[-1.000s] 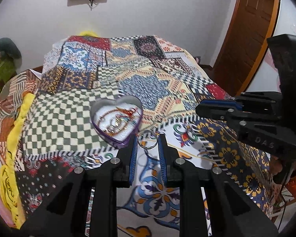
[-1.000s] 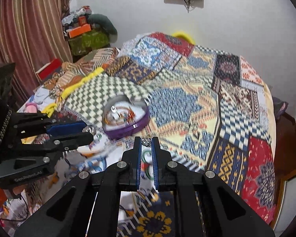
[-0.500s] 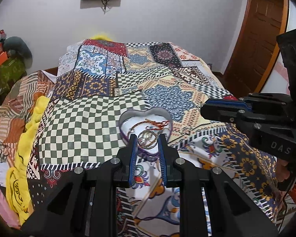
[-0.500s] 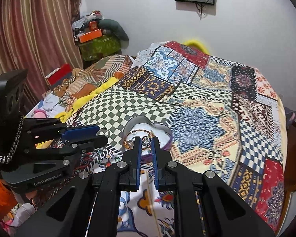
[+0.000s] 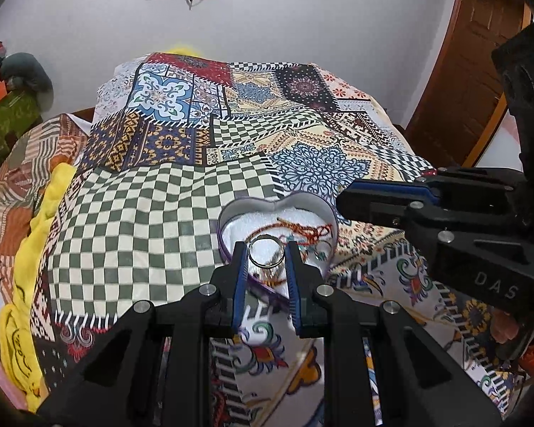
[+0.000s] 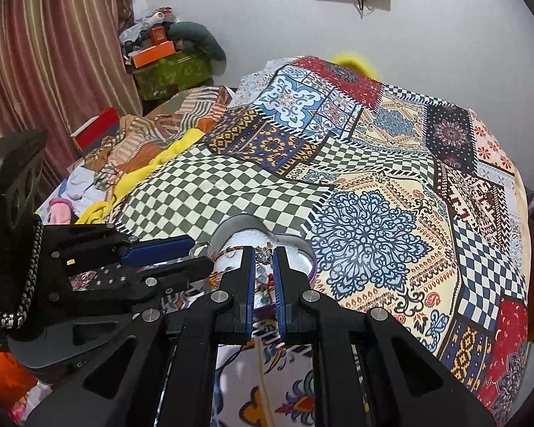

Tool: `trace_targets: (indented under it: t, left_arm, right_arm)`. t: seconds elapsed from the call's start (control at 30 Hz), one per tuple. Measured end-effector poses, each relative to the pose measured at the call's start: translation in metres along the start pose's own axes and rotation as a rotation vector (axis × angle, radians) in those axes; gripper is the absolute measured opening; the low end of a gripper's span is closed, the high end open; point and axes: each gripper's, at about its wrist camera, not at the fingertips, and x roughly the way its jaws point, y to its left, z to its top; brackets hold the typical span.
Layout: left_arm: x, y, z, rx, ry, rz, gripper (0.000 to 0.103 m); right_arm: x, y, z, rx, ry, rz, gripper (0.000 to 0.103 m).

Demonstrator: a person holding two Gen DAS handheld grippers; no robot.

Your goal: Organize jewelry

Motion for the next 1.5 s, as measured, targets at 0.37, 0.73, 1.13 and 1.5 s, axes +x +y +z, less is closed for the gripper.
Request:
trace_targets:
  t: [0.37, 0.73, 1.13, 1.5]
  left_arm:
    - [0.028, 0.004, 0.013, 0.016, 0.039, 0.001, 0.020]
    - [0.033, 0.007, 0.013, 0.008, 0.055, -0.001, 0.020]
    - [-0.002, 0.020, 0.011, -0.029, -0.018, 0.066, 0.027]
    - [0.001, 0.042, -0.001, -0.053, 0.017, 0.096, 0.031]
  right_arm:
    - [0.017, -0.012, 0.003, 0.020, 0.036, 0.005, 0.009]
    - [0.020, -0.011, 0.005, 0.018, 0.044, 0.003, 0.009]
    - [0.029, 0.001, 0.014, -0.012, 0.068, 0.026, 0.009]
    - [0.046, 0.009, 0.008, -0.046, 0.111, -0.011, 0.009]
